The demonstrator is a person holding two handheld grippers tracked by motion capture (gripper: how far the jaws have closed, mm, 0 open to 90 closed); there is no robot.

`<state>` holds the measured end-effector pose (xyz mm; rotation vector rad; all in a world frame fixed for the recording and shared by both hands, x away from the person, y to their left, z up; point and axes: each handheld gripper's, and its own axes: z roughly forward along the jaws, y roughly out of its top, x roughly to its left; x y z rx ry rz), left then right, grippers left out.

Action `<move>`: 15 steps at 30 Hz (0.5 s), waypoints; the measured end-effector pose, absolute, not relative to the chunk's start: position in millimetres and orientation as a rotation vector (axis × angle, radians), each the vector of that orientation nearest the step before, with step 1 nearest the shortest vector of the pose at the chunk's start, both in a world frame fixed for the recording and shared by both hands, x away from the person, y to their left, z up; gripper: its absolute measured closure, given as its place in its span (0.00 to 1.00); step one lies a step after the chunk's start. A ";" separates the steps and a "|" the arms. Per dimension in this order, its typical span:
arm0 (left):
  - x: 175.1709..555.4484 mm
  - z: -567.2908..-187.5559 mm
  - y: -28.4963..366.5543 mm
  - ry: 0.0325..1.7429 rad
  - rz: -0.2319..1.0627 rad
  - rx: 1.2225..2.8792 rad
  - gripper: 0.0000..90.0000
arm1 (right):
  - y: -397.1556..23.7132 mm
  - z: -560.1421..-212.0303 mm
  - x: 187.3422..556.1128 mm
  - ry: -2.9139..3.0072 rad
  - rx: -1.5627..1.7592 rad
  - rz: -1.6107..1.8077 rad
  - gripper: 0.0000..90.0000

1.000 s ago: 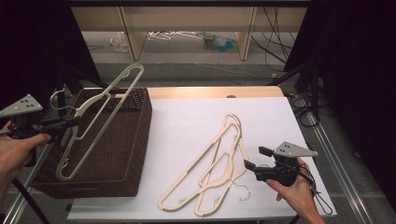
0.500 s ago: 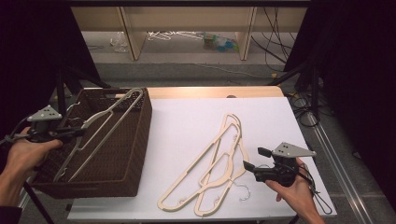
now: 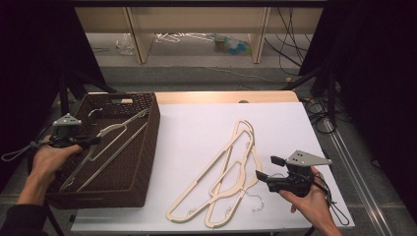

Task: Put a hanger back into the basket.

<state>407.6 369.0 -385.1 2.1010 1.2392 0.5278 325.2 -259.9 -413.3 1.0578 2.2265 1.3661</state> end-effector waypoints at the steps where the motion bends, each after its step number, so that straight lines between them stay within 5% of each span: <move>1: 407.7 -385.9 370.2 1.272 0.551 2.095 0.92 | -259.7 -413.3 324.9 2.232 1.067 1.367 0.26; 15: 393.5 -375.7 367.1 1.427 0.731 1.975 0.66 | -256.9 -417.6 325.2 2.254 1.078 1.348 0.26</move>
